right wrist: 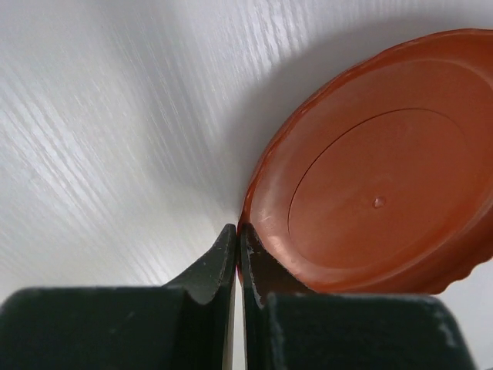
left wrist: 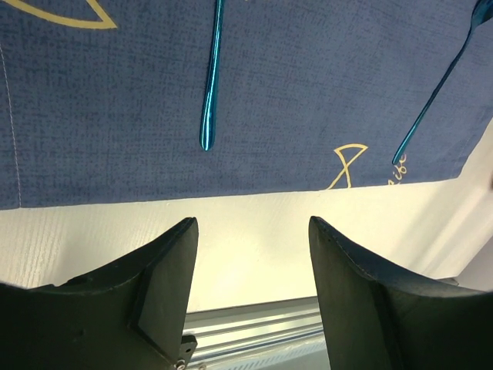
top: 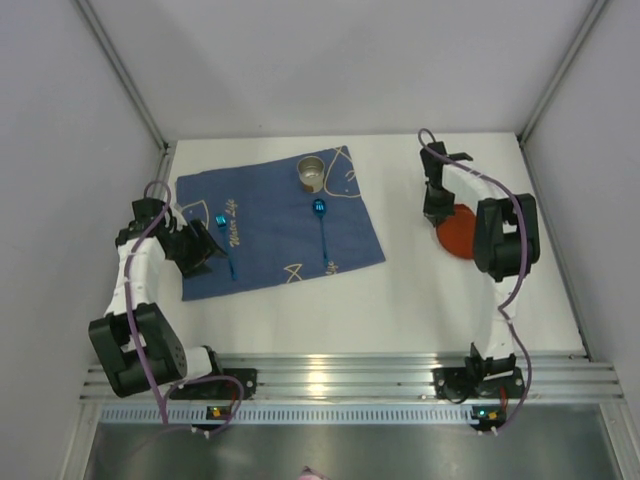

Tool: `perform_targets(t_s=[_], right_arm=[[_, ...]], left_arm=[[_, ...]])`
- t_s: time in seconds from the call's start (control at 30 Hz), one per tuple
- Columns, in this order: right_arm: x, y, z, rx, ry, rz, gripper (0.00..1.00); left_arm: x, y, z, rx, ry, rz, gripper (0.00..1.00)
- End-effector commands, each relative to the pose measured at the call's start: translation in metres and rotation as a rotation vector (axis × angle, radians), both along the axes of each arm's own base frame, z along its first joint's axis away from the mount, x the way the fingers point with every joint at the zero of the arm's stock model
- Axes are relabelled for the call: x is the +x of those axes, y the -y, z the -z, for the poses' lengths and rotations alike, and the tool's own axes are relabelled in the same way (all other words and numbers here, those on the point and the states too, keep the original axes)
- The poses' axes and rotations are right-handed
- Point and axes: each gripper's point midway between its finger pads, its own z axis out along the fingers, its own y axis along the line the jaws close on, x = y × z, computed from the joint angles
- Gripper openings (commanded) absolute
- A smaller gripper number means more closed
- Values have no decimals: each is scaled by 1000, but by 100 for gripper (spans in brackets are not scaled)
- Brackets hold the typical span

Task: Set the dinner table for one person

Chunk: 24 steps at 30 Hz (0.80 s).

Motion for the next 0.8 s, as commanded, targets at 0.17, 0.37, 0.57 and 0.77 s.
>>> perform_targets(t_s=[0.17,0.37,0.57,0.77], right_arm=[[-9,-49,-127,-50,274,-122,0],[-32,-183,-192,-19,395,-378,0],[-73,-347,-186,148,441,-728,0],[-91,-429,-160,254,480,-845,0]], left_arm=[[-15,4,-15,26,58,6,64],[-27,-5,-27,103,66,-29,65],[-40,-10,-22,151,36,-86,70],[-43,-14,-23,193,36,-105,73]])
